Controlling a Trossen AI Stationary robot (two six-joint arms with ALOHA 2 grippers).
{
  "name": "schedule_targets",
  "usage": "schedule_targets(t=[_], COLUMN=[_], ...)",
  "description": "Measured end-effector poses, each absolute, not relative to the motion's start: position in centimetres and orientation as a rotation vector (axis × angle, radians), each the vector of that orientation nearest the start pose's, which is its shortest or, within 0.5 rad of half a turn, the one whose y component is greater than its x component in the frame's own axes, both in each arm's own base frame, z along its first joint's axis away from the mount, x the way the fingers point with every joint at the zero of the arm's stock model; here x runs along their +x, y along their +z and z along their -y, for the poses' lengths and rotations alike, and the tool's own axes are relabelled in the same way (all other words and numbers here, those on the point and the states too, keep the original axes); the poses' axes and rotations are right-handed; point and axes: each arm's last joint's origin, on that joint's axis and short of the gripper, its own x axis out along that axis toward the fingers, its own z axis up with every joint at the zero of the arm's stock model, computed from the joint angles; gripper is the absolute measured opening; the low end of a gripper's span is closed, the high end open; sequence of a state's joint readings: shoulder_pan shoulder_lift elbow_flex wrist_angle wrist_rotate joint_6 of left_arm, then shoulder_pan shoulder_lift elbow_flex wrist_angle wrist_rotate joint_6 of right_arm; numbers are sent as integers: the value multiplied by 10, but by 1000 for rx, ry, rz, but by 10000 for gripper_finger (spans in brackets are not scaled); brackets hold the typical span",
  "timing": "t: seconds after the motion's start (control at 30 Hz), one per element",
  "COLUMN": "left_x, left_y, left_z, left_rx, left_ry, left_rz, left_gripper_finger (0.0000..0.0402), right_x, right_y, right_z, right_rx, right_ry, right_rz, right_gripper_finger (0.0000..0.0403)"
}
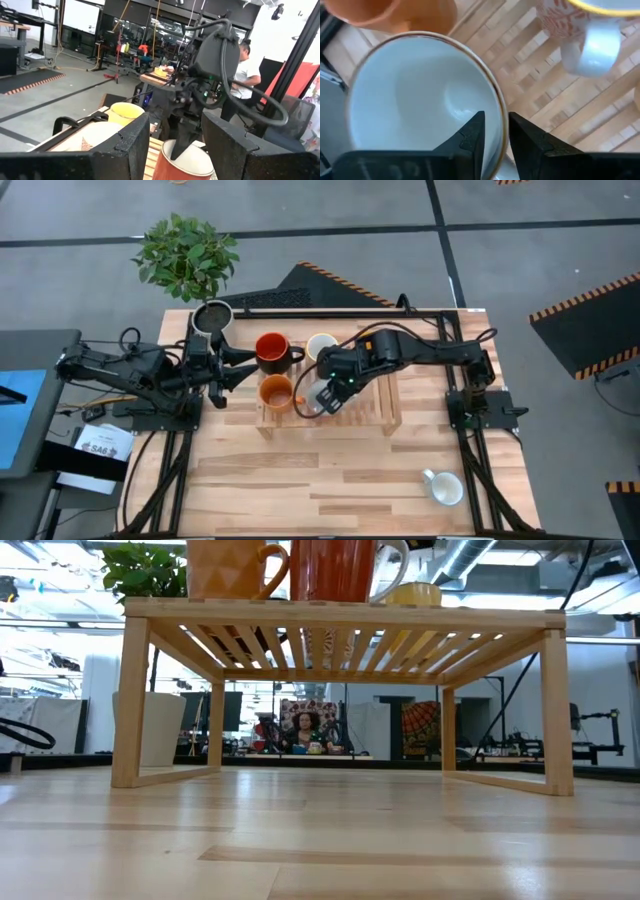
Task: Place coffee mugs
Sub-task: Put the white and orange mug on the shelf, then put the white and blue mug on the shelf
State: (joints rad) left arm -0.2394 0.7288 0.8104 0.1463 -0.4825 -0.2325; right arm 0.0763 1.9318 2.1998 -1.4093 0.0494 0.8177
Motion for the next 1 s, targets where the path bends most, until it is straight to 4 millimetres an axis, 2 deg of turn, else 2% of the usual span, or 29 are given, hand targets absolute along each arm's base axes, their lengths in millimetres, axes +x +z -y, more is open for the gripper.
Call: schedule_targets(t=[0.43, 0.73, 0.93, 1.0], left_x=[152, 152, 154, 153], left_y=[380, 380, 379, 379], left_z=[23, 23, 24, 24], left_rx=[-311, -311, -309, -319], left_ry=[216, 216, 216, 215], left_rz=[241, 241, 234, 233], left_gripper_finger=[165, 165, 165, 165], right_x=[372, 350, 330, 317], right_y=[388, 414, 434, 442], right_z=[-19, -13, -10, -13], right_rx=[635, 634, 516, 459], right_ry=[-462, -445, -443, -447], right_rz=[-1057, -975, -901, -892], right_gripper_finger=[114, 114, 115, 115])
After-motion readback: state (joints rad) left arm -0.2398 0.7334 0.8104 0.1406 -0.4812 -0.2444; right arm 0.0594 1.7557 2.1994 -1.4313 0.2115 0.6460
